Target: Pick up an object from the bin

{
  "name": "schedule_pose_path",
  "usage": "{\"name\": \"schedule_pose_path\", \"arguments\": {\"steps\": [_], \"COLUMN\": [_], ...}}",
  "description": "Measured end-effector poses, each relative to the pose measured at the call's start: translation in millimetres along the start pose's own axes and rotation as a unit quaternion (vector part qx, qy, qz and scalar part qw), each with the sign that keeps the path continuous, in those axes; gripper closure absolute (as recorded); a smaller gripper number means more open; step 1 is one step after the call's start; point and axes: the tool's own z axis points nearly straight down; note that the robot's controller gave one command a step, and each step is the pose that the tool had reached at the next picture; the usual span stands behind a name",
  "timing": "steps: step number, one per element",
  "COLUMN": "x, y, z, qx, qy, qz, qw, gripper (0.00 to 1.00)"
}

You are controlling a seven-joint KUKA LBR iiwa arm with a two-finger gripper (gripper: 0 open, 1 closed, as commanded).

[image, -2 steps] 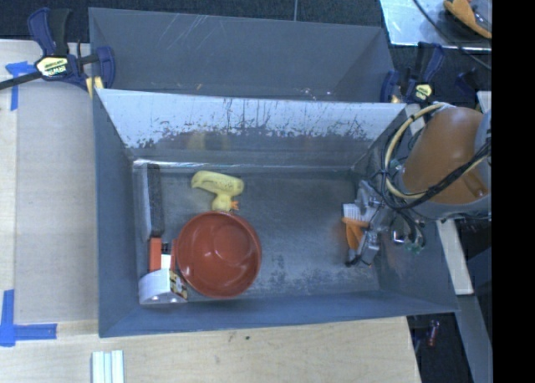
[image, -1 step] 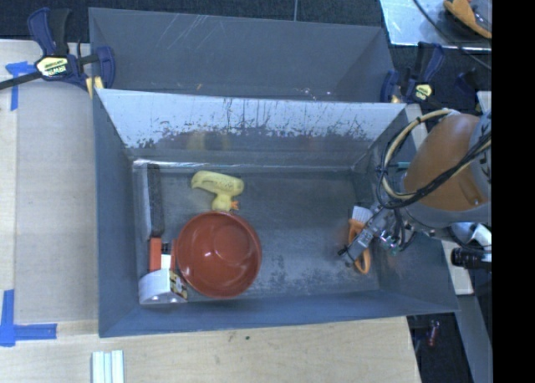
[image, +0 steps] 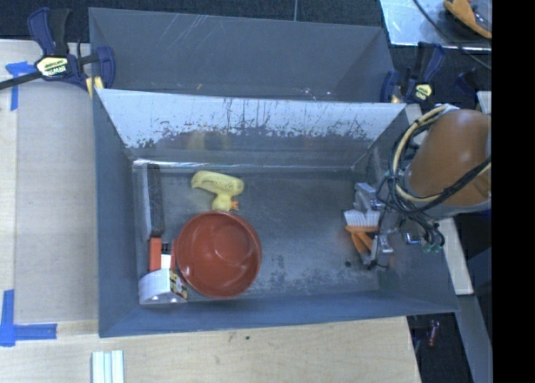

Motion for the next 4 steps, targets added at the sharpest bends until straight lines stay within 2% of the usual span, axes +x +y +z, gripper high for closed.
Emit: {"name": "schedule_pose_path", "arguments": {"steps": [1, 2, 3, 4], "x": [24.1, -60.9, -60.8, -60.4], "y": [4.1, -1.3, -1.3, -3.1], "z": [-27.9, -1.9, -1.9, -16.4], "qx": [-0.001, -0.008, -0.008, -0.005], "qy": [0.0052, -0.0068, -0.0069, -0.0077], "qz": [0.065, -0.215, -0.215, -0.215], "qw": [0.9979, 0.9766, 0.9767, 0.9765], "gripper": [0.0, 1.0, 1.0, 1.0]}}
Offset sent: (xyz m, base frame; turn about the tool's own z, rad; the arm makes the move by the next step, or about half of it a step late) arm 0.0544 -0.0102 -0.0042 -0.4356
